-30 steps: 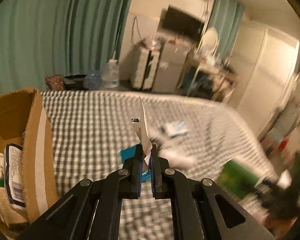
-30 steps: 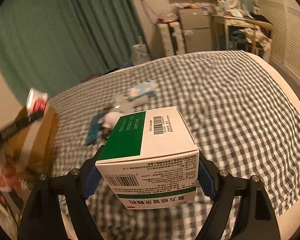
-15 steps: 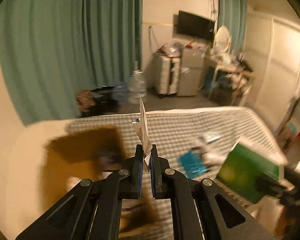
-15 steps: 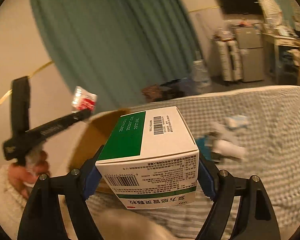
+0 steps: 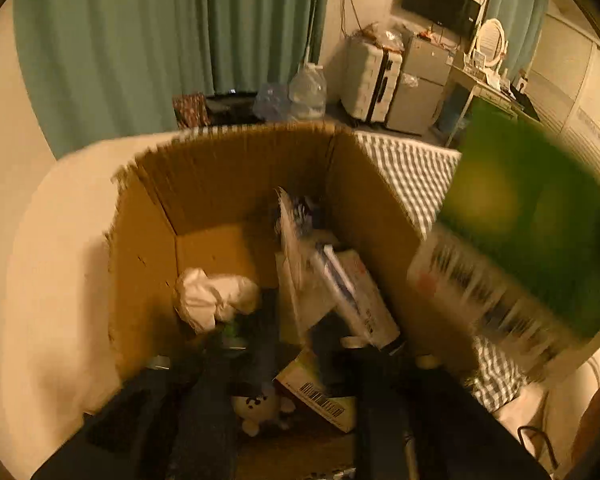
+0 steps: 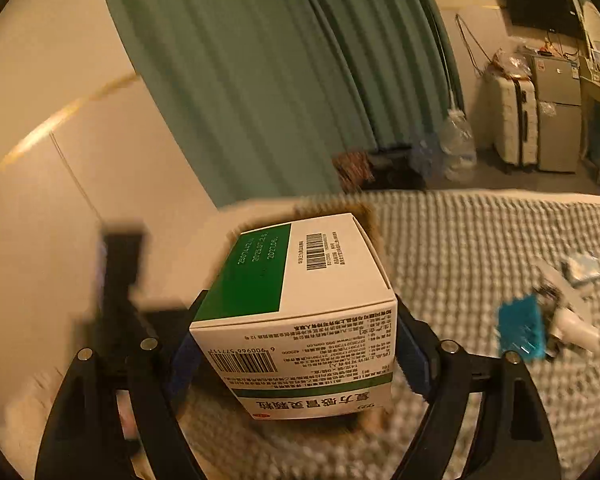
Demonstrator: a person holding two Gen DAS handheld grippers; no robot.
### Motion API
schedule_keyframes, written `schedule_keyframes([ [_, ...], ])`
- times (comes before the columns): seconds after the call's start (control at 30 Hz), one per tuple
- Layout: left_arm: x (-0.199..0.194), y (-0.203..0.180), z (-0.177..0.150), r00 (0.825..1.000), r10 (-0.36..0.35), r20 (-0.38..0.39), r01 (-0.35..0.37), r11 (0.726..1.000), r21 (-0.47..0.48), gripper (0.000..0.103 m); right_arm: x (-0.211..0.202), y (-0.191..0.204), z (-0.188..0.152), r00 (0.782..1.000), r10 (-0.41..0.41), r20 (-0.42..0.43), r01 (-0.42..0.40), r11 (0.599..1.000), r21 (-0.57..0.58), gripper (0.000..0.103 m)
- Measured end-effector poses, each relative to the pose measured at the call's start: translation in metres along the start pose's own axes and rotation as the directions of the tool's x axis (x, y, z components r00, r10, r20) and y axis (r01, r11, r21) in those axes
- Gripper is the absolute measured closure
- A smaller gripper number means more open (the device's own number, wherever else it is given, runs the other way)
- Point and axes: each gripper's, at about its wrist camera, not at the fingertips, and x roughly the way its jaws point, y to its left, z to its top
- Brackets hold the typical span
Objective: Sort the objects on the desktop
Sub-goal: 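Open both grippers over the cardboard box, dropping the sachet and medicine box, then move both grippers back to the items on the bed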
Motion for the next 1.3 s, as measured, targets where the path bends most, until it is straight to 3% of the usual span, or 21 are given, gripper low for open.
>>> schedule_keyframes([
  [0.03, 0.001, 0.000, -0.002, 1.000, 0.024, 0.002, -0.025, 1.000, 0.014, 0.030, 0.003, 0.000, 0.005, 1.000, 0.001, 0.015, -0.002, 1.000, 0.024, 0.010],
  [0.07, 0.001, -0.001, -0.004, 0.998, 0.059, 0.012, -0.059, 0.998, 0.026, 0.009, 0.006, -0.002, 0.009, 1.000, -0.001, 0.028, 0.000, 0.999, 0.050, 0.006],
  [0.1, 0.001, -0.002, -0.005, 0.995, 0.101, 0.025, -0.102, 0.994, 0.032, 0.006, 0.009, -0.002, 0.013, 0.999, -0.002, 0.038, 0.000, 0.998, 0.070, 0.006],
  [0.2, -0.001, 0.014, -0.005, 0.986, 0.167, 0.019, -0.167, 0.985, -0.038, 0.005, 0.009, -0.002, 0.022, 0.997, -0.031, 0.076, 0.027, 0.998, 0.057, 0.006],
  [0.4, -0.025, 0.032, -0.013, 0.987, 0.153, 0.052, -0.142, 0.977, -0.162, 0.005, -0.008, 0.000, 0.020, 0.983, -0.135, 0.125, 0.144, 0.988, -0.062, 0.006],
  [0.5, -0.042, 0.017, -0.011, 0.983, 0.146, 0.114, -0.121, 0.972, -0.201, 0.005, -0.034, 0.004, 0.012, 0.972, -0.183, 0.146, 0.202, 0.971, -0.132, 0.006],
  [0.57, -0.048, 0.006, -0.005, 0.970, 0.203, 0.131, -0.168, 0.956, -0.239, 0.003, -0.057, -0.004, 0.009, 0.965, -0.203, 0.168, 0.227, 0.964, -0.140, 0.006],
  [0.63, -0.054, -0.014, -0.004, 0.964, 0.237, 0.122, -0.190, 0.931, -0.312, 0.002, -0.082, -0.021, 0.006, 0.953, -0.222, 0.205, 0.253, 0.958, -0.138, 0.006],
  [0.73, -0.063, -0.048, -0.004, 0.976, 0.154, 0.153, -0.092, 0.933, -0.349, 0.000, -0.114, -0.051, 0.002, 0.932, -0.282, 0.227, 0.315, 0.942, -0.119, 0.006],
  [0.9, -0.062, -0.116, -0.003, 0.975, 0.098, 0.200, -0.032, 0.950, -0.310, 0.000, -0.158, -0.110, -0.008, 0.907, -0.356, 0.224, 0.374, 0.926, -0.046, 0.006],
  [1.13, 0.002, -0.214, -0.021, 0.987, 0.069, 0.143, -0.030, 0.965, -0.259, 0.000, -0.201, -0.183, -0.034, 0.883, -0.409, 0.232, 0.406, 0.912, 0.065, 0.006],
  [1.2, 0.020, -0.232, -0.030, 0.991, 0.044, 0.129, -0.009, 0.965, -0.261, 0.000, -0.207, -0.205, -0.044, 0.865, -0.447, 0.228, 0.436, 0.894, 0.100, 0.006],
  [1.3, 0.050, -0.265, -0.046, 0.991, 0.044, 0.124, -0.016, 0.976, -0.215, 0.000, -0.200, -0.243, -0.059, 0.866, -0.467, 0.179, 0.442, 0.882, 0.161, 0.005],
])
